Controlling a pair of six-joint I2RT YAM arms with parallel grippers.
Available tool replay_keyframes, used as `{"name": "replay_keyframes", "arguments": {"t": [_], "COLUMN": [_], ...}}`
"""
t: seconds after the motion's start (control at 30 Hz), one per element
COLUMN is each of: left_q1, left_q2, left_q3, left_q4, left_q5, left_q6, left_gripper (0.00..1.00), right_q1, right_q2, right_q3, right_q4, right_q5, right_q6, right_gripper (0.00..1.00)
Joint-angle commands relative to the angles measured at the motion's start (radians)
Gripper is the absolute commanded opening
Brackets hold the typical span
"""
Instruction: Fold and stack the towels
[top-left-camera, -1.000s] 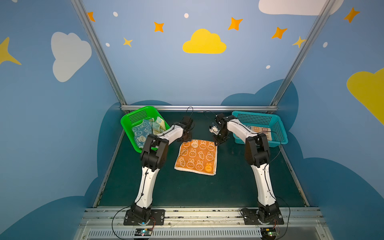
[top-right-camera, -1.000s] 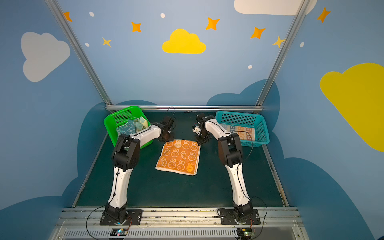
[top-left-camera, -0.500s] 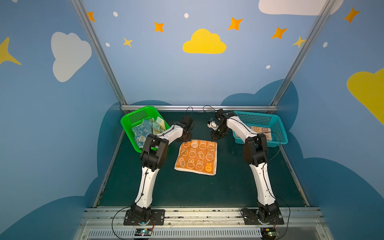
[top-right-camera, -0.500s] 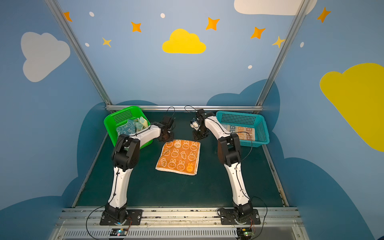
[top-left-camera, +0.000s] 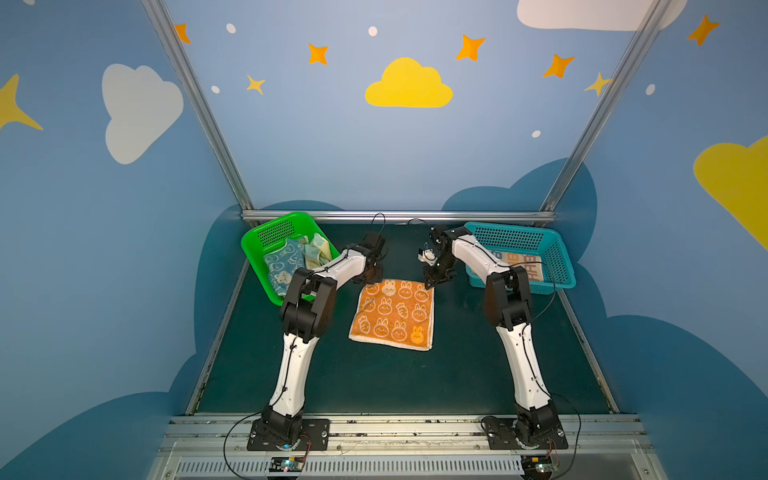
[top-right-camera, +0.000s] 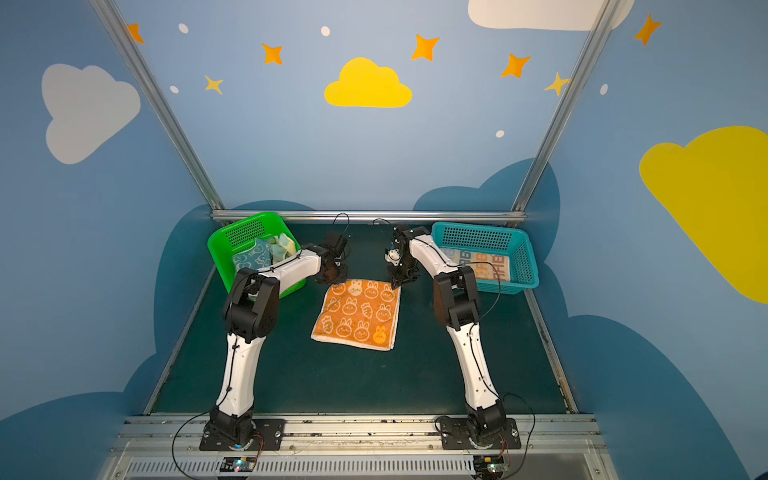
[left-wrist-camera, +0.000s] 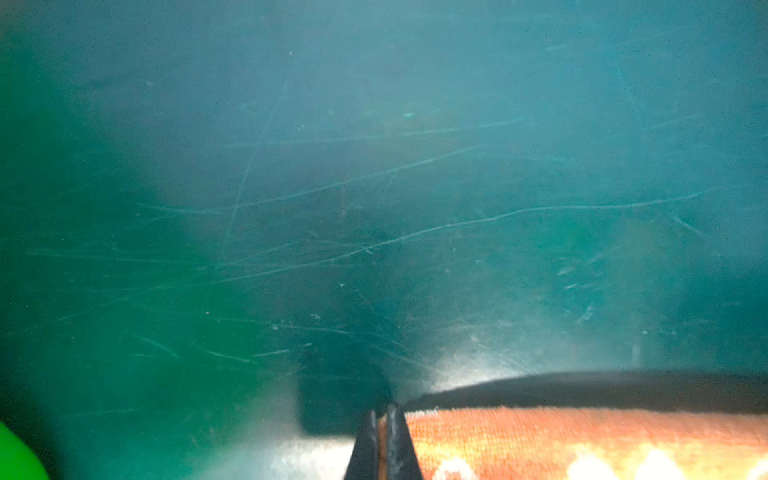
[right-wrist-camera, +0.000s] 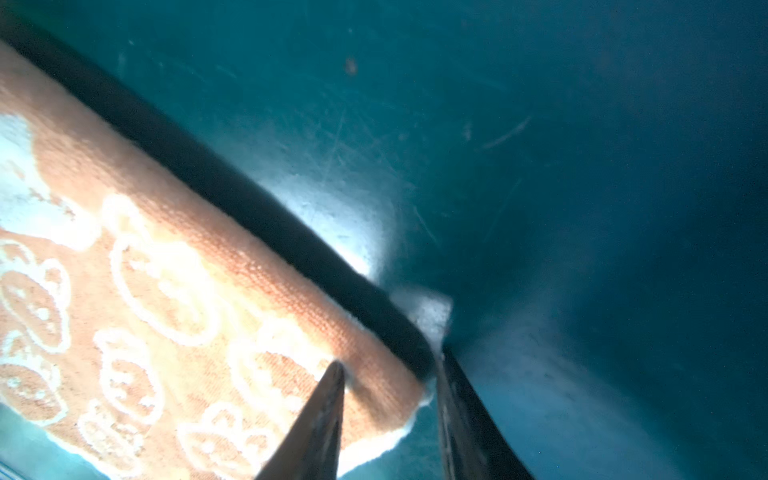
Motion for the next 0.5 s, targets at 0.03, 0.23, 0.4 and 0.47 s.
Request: {"name": "replay_keyframes", "arguments": {"t": [0.03,0.23,0.4,0.47], "left_q1": [0.007,0.011,0.018,0.019], "left_q2": [-0.017,-0.017,-0.025,-0.038], "left_q3": [-0.009,-0.009,0.008,0.012], "left_q4": [-0.087,-0.091,-0.107,-0.105], "left_q5": [-0.002,-0.017,-0.036,-0.046], "left_q6": [0.003,0.005,-0.002,-0.006], "left_gripper": [0.04,0.04,0.04,0.04], "right_q1": [-0.001,-0.001,-0.001,-0.001], "right_q2": [0.038,0.039,-0.035,-0.091], "right_q3": [0.016,-0.007,-0.11,-0.174], "right_q4": [-0.038,-0.015,0.068,0.119], "right_q5": [-0.016,-0.044,-0.035,-0.031], "right_q6": [0.042,0.053,0.058,0.054], "right_gripper": [0.3,0.0,0.0,0.0]}}
